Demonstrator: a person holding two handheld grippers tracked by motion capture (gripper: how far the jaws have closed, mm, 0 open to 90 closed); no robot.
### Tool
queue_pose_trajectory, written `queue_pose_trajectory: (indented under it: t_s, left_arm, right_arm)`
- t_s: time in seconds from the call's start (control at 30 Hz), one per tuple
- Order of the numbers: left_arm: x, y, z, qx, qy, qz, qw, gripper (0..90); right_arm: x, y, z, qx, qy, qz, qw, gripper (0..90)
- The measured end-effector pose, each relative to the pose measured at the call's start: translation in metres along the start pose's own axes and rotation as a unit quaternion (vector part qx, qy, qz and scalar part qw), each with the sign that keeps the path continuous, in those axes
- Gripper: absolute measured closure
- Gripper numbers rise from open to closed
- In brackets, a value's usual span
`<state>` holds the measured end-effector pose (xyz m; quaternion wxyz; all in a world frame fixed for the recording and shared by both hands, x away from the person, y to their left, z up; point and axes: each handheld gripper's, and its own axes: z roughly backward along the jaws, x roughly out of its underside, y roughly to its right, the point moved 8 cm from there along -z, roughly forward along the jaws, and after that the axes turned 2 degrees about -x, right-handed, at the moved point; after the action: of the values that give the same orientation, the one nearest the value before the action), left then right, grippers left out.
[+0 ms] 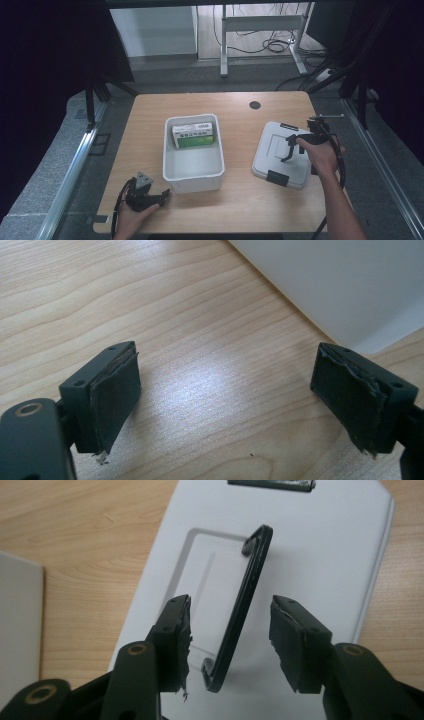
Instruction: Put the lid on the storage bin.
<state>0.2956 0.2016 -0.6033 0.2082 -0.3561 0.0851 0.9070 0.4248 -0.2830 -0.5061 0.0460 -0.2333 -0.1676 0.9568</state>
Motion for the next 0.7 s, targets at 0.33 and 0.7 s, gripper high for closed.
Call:
queue_pose_trajectory:
  t_s: [0.33, 0.7]
  left_arm:
    - [0.000, 0.000, 0.000, 0.000, 0.000, 0.000, 1.0000, 12.4]
    - [0.000, 0.000, 0.000, 0.000, 0.000, 0.000, 1.0000, 12.5]
  right_arm:
    - [0.003, 0.004, -0.016, -0.001, -0.019, -0.018, 0.9997, 58.2]
    - [0.008, 0.006, -0.029, -0.001, -0.057, -0.074, 0.9956, 81.0]
